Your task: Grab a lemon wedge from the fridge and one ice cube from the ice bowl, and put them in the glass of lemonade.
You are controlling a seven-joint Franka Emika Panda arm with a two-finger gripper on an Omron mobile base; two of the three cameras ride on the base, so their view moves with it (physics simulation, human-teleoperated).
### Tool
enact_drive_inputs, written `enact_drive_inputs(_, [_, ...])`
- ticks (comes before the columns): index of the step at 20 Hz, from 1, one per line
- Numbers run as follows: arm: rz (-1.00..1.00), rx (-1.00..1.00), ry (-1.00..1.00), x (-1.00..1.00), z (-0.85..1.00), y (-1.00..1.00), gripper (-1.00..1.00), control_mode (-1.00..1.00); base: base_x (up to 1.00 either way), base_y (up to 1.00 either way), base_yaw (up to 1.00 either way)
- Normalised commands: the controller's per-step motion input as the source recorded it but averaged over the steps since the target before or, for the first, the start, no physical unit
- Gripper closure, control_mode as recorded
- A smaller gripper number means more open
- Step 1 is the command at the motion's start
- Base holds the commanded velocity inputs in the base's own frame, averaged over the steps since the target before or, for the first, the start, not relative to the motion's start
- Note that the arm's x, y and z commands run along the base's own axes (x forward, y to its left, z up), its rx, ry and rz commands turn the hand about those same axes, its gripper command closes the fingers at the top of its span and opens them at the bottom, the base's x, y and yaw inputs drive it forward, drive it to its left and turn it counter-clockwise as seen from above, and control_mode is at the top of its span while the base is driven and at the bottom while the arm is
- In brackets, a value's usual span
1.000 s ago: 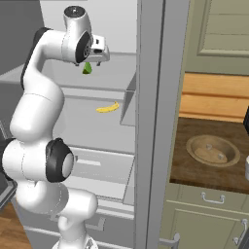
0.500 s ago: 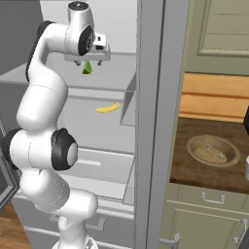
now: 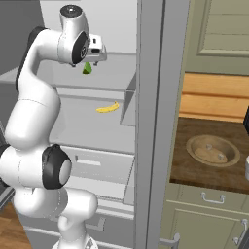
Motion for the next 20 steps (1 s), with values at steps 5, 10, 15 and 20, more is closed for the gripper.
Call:
enact_drive_inputs(5, [0.04, 0.00, -0.03, 0.28, 0.00, 0.00, -1.00, -1.00, 0.00, 0.00, 0.00])
enact_drive_inputs(10, [0.03, 0.00, 0.03, 0.23, 0.00, 0.00, -1.00, -1.00, 0.00, 0.00, 0.00])
enact_drive_inputs(15, [0.01, 0.00, 0.07, 0.01, -0.02, 0.00, -1.00, -1.00, 0.00, 0.00, 0.00])
enact_drive_inputs(20, [0.00, 0.00, 0.04, -0.18, -0.07, 0.00, -1.00, -1.00, 0.00, 0.00, 0.00])
